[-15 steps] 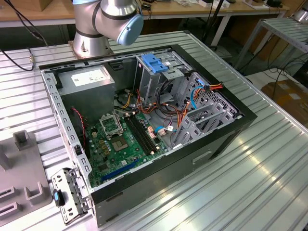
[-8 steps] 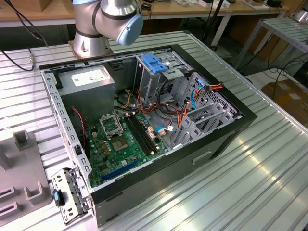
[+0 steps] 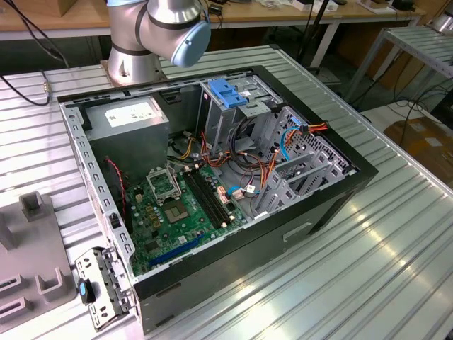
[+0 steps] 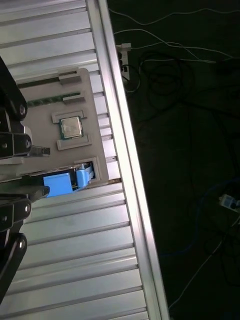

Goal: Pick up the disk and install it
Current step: 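Pick up the disk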

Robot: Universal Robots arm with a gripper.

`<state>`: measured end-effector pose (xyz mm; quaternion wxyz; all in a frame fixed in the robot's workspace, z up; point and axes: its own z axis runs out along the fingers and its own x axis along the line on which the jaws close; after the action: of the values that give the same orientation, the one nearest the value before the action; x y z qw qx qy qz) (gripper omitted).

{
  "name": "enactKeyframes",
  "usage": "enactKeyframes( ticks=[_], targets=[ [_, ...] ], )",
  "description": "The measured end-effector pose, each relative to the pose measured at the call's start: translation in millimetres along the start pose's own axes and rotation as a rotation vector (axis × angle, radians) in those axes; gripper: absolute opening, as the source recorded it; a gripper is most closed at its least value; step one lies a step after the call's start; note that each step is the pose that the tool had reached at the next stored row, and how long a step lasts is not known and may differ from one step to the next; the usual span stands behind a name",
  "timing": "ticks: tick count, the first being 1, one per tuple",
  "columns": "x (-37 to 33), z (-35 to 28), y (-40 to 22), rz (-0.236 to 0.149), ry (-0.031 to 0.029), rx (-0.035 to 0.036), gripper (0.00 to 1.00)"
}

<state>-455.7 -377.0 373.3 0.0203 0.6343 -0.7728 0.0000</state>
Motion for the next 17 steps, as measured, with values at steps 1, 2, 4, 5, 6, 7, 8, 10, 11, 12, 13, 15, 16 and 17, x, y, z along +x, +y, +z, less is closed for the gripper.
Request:
enactKeyframes(
  ticks=[1, 2, 4, 5, 6, 7, 8, 10, 11, 12, 13, 15, 16, 17],
  targets=[
    [-0.1, 1.1, 0.0, -0.003, -0.0001, 0.0018, 0.36],
    [-0.1, 1.4, 0.0, -0.006, -0.0001, 0.0031, 0.42],
    [-0.2, 1.6, 0.0, -0.013, -0.0001, 0.0043, 0.42],
    [-0.2, 1.6, 0.0, -0.013, -0.0002, 0.0045, 0.42],
    [-0.2, 1.7, 0.0, -0.013, -0.0002, 0.0046, 0.42],
    [-0.2, 1.7, 0.0, -0.014, -0.0002, 0.0046, 0.42],
    [-0.2, 1.7, 0.0, -0.014, -0.0002, 0.0046, 0.42],
    [-0.2, 1.7, 0.0, -0.014, -0.0002, 0.0046, 0.42],
    [-0.2, 1.7, 0.0, -0.014, -0.0002, 0.0046, 0.42],
    [-0.2, 1.7, 0.0, -0.014, -0.0003, 0.0046, 0.42],
    [-0.2, 1.7, 0.0, -0.014, -0.0002, 0.0046, 0.42],
    [-0.2, 1.7, 0.0, -0.014, -0.0002, 0.0046, 0.42],
    [-0.2, 1.8, 0.0, -0.015, -0.0003, 0.0051, 0.42],
    [-1.3, 2.6, 0.3, -0.021, -0.0004, 0.0095, 0.42]
  ],
)
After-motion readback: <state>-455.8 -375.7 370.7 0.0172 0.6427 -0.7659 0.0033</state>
